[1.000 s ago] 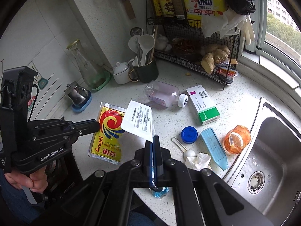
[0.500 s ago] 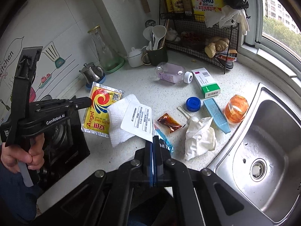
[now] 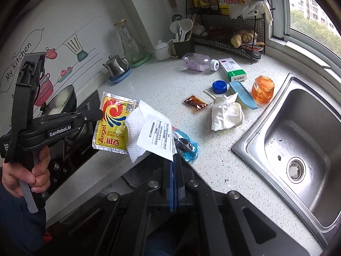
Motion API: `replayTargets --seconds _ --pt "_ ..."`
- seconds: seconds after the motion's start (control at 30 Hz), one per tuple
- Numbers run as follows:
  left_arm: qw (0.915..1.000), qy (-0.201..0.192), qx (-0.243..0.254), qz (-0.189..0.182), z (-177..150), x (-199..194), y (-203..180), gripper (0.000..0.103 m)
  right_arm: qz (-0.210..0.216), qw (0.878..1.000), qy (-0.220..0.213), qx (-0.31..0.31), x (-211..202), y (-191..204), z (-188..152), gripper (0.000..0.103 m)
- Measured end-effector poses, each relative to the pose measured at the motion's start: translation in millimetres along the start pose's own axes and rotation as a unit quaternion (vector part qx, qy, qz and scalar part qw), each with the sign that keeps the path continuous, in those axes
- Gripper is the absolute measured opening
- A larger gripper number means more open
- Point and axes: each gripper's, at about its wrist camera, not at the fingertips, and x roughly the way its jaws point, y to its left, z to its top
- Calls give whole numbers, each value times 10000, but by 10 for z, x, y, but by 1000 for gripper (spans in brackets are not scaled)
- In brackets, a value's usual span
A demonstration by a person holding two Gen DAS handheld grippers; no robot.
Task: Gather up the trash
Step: 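Carry the held trash with both tools down over the red bin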
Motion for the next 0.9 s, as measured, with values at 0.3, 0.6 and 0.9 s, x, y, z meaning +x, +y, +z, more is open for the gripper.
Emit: replayTargets --seconds 0.3,0.6,0.9 --pt "9970 492 347 -481 -437 55 -465 0 49 9989 338 333 -75 -52 -491 0" --pt "9840 1117 958 -1005 -931 401 -958 0 -350 9927 573 1003 -71 -288 -1038 0" --pt "9637 1693 1569 -1340 -1541 939 -1334 0 -800 9768 965 1739 229 -615 -1817 0"
